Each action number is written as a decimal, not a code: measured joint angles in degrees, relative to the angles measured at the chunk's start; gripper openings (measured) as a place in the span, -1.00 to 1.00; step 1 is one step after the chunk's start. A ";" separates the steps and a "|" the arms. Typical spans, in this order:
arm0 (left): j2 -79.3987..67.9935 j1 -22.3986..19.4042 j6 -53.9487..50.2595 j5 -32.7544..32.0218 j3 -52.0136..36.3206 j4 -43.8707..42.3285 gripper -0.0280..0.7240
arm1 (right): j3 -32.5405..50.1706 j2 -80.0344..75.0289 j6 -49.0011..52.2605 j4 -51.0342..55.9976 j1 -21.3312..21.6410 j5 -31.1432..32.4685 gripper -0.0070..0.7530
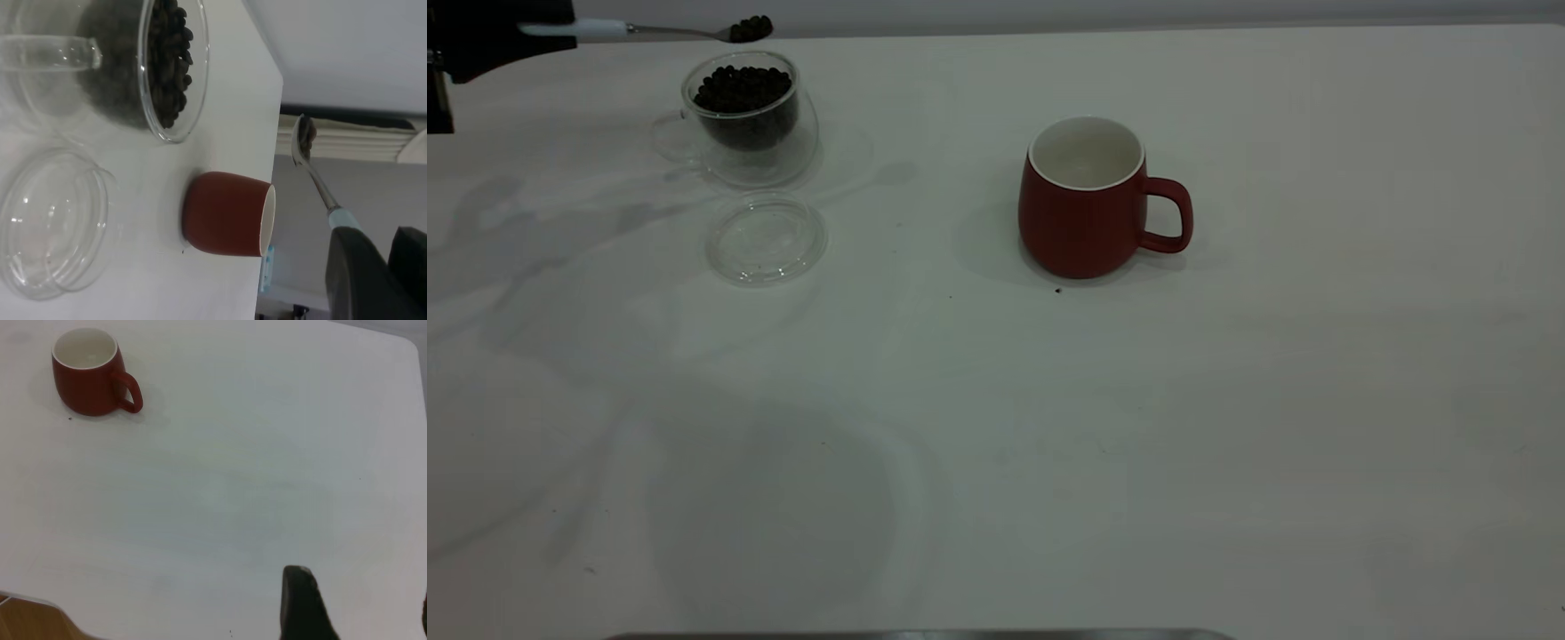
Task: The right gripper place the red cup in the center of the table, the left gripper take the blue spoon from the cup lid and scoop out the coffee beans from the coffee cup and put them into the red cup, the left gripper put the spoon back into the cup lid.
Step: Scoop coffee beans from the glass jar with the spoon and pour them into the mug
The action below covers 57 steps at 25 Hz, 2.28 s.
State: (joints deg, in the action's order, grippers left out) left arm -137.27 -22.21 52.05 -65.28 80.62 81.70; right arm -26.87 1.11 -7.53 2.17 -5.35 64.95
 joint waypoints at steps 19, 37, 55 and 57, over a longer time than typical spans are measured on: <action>0.00 16.53 -0.05 0.76 0.00 4.56 -0.60 | 0.00 0.00 0.00 0.00 0.00 0.00 0.22; 0.00 27.07 -0.62 11.39 0.00 5.89 -0.60 | 0.00 0.00 0.00 0.00 0.00 0.00 0.22; 0.00 32.42 10.56 19.25 0.00 6.04 -0.60 | 0.00 0.00 0.00 0.00 0.00 0.00 0.22; 0.00 32.42 12.48 19.69 0.00 6.04 -0.60 | 0.00 0.00 0.00 0.00 0.00 0.00 0.22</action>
State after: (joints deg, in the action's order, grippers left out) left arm -137.27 10.21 64.53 -45.59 80.62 87.74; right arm -26.87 1.11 -7.53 2.17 -5.35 64.95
